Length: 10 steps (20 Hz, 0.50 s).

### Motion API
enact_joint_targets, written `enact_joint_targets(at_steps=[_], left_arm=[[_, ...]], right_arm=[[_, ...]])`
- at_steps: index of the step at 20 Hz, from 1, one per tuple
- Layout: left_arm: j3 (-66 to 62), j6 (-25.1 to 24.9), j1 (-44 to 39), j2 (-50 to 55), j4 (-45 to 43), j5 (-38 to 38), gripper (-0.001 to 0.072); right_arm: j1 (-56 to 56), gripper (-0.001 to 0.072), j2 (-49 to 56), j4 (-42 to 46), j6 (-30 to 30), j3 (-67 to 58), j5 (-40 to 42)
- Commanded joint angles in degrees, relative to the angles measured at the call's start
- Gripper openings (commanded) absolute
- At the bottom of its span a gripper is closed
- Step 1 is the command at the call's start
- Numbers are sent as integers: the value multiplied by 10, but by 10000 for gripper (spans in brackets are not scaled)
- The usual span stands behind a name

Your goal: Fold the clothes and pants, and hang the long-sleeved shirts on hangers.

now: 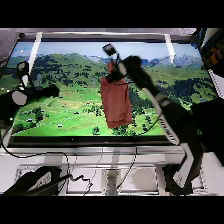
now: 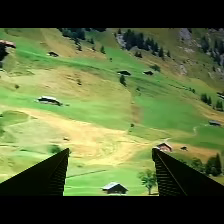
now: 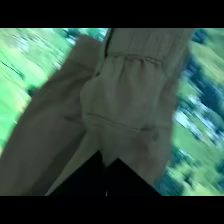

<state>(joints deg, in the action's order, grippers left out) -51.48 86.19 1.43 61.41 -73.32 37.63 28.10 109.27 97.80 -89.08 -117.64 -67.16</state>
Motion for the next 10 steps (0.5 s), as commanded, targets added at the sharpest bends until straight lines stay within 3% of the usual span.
enact_joint_targets(at_steps=[1, 5, 10], left_arm=[[0, 0, -59, 0, 46, 6, 596], [0, 0, -167, 0, 50, 5, 596], [0, 0, -256, 3, 51, 5, 596]], right_arm=[[-77, 14, -66, 14, 18, -3, -154], [-198, 15, -85, 10, 74, 17, -274], [-345, 16, -84, -55, 77, 106, -313]])
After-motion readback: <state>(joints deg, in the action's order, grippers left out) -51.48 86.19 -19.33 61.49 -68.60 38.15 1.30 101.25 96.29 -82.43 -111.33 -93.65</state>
